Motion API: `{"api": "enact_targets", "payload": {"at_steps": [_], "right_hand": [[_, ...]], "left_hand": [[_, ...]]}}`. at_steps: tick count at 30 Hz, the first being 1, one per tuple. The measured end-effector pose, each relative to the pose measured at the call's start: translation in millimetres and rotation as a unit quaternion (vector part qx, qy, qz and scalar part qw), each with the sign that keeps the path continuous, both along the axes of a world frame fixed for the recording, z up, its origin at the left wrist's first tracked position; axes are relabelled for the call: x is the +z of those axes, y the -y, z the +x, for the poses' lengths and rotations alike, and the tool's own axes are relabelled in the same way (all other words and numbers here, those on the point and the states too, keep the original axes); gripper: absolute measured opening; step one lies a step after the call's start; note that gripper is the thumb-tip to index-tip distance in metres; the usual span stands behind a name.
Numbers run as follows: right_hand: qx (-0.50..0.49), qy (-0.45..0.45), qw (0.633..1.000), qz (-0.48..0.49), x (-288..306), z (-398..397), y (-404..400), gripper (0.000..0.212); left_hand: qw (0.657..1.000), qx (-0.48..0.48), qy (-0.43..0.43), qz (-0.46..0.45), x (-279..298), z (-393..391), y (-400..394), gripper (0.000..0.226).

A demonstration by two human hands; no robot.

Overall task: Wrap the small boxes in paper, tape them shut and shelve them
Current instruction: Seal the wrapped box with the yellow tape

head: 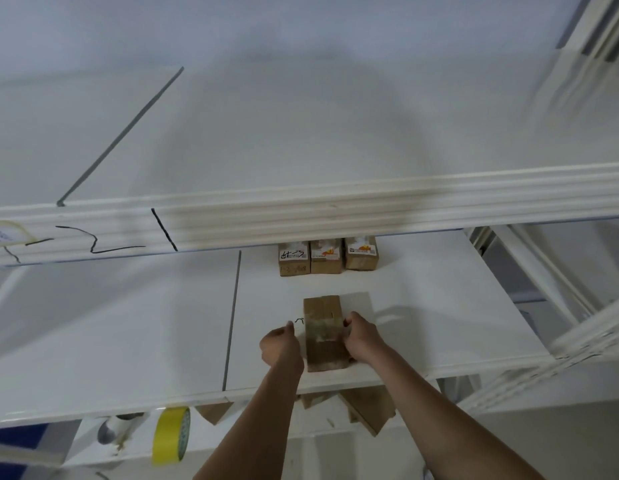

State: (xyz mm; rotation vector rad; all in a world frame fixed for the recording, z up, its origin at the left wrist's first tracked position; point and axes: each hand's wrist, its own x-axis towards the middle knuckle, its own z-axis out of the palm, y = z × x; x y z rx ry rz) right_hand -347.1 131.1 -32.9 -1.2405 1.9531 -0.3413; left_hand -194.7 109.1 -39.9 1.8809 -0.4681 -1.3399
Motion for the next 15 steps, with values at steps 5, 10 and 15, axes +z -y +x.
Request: {"api": "enact_targets", "payload": {"at_steps": [5,10,15], "right_hand": [[0.004,-0.02,1.0,-0.013,-2,6,2,0.018],[0.022,-0.056,0.998,-0.013,-2,8,1,0.026],[0.065,-0.114,0.991,0.007,5,15,4,0.052]], "left_hand": [[0.97,-0.155,0.169,-0.08,8,-2,6,0.018],[0.929,-0.243,0.273,-0.062,3,1,5,0.015],[0.913,-0.302,0.273,-0.014,9,5,15,0.016]]}}
